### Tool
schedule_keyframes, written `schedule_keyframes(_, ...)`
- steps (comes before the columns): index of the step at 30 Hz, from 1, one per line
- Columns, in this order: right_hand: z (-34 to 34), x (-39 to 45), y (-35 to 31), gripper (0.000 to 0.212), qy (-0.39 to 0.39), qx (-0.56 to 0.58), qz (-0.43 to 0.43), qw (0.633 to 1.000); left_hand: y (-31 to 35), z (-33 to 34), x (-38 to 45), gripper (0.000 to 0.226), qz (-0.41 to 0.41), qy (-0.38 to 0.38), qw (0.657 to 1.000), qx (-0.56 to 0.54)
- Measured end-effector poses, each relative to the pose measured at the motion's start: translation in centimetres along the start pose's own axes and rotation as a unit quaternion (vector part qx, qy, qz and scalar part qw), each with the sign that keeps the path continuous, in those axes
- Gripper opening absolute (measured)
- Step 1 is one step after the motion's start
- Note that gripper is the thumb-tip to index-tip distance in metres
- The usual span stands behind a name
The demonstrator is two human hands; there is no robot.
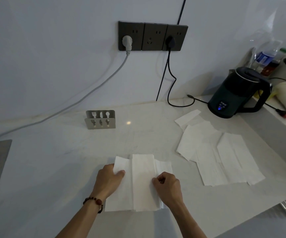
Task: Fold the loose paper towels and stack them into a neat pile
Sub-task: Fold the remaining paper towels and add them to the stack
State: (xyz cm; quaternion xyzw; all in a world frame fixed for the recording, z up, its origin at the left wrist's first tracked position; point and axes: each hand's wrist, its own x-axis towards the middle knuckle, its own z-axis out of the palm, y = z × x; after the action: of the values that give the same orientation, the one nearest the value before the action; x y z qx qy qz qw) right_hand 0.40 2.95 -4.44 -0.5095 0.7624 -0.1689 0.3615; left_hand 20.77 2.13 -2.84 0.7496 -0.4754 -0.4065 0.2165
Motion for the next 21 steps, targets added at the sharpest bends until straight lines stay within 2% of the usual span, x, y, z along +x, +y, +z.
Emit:
schedule_keyframes(2,0.1,0.0,0.1,0.014,0.002,0.003,0.001,1.0,-0.3,0.4,0.0,0.041,0.016,0.097,0.987,0.128)
schedule_keyframes(4,0.2,-0.1,0.1,0.013,0.006,0.004,0.003,1.0,-0.4,1.3,0.1,0.057,0.094,0.144,0.962,0.21)
schedule_keyframes(7,0.4,-0.1,0.2,0.014,0.012,0.004,0.001,1.0,-0.2,3.4,-0.6,0.048,0.297,0.075,0.91,0.279)
schedule_keyframes(9,0.2,-0.1,0.2,0.014,0.02,0.004,-0.004,1.0,0.2,4.9,-1.3,0.048,0.375,0.006,0.859,0.348)
schedule_keyframes(11,-0.3,0.0,0.4,0.014,0.06,0.0,0.0,0.998,0.6,5.6,-1.8,0.055,0.372,-0.066,0.841,0.387)
schedule_keyframes(13,-0.9,-0.1,1.0,0.016,0.116,-0.025,0.011,0.993,0.8,5.6,-1.8,0.067,0.322,-0.117,0.854,0.392)
schedule_keyframes(14,-1.1,-0.1,1.4,0.024,0.13,-0.047,0.019,0.99,1.0,5.5,-1.8,0.073,0.31,-0.123,0.851,0.405)
schedule_keyframes(16,-1.3,-0.1,2.2,0.044,0.129,-0.095,0.032,0.987,1.2,5.3,-1.9,0.08,0.296,-0.144,0.845,0.422)
schedule_keyframes(18,-1.4,-0.3,2.4,0.055,0.116,-0.118,0.029,0.986,1.5,5.1,-1.9,0.084,0.287,-0.167,0.84,0.43)
schedule_keyframes(21,-1.3,-0.2,2.1,0.057,0.094,-0.051,0.041,0.993,1.4,5.4,-1.9,0.085,0.284,-0.18,0.831,0.443)
